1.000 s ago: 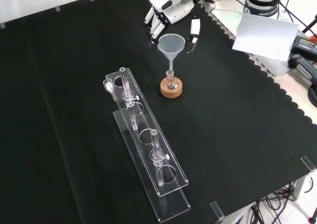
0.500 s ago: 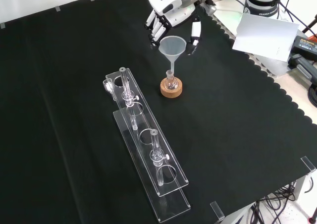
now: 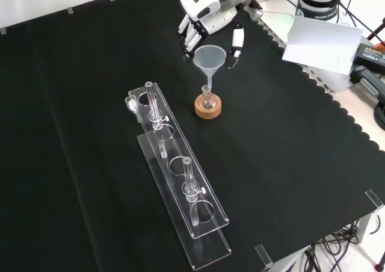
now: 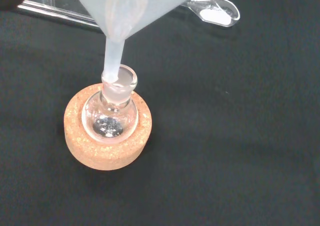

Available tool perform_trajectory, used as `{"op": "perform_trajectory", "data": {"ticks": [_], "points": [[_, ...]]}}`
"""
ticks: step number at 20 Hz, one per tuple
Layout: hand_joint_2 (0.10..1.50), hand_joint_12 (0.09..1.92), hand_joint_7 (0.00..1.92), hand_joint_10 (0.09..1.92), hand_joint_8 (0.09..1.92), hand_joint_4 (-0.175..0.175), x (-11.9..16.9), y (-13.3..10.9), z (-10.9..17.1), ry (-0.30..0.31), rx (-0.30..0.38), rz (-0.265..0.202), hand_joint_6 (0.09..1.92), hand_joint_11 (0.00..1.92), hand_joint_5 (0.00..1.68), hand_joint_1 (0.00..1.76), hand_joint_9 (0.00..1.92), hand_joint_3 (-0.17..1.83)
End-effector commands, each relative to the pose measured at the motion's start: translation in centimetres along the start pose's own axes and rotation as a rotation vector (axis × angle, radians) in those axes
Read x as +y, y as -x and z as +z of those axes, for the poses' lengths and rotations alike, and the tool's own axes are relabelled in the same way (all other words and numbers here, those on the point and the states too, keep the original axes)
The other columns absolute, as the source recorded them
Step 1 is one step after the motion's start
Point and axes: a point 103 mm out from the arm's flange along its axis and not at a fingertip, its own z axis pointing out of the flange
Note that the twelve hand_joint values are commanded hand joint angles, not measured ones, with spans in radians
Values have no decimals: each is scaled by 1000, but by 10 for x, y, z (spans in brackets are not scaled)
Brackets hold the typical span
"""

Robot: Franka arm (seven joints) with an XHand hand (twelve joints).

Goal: Place the funnel on the round-bottom flask.

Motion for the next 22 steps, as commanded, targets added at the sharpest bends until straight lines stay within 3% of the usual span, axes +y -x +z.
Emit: {"op": "perform_trajectory", "data": {"ticks": [1,4,10,13,19,22], "points": [[702,1233,943,502,777,48,3,3,9,-2,11,-24,774,659,888,855,1008,571],[702,1232,943,502,777,48,5,10,18,1,15,-29,774,660,889,856,1008,573],[701,1232,943,503,777,48,6,1,17,1,7,-31,774,661,891,857,1008,576],[700,1232,943,504,777,48,6,6,18,15,49,-36,773,662,891,857,1007,578],[700,1231,943,505,777,47,9,18,29,36,28,-42,773,662,893,857,1008,581],[699,1231,943,505,777,47,10,7,28,30,8,-40,773,663,894,858,1008,582]]}}
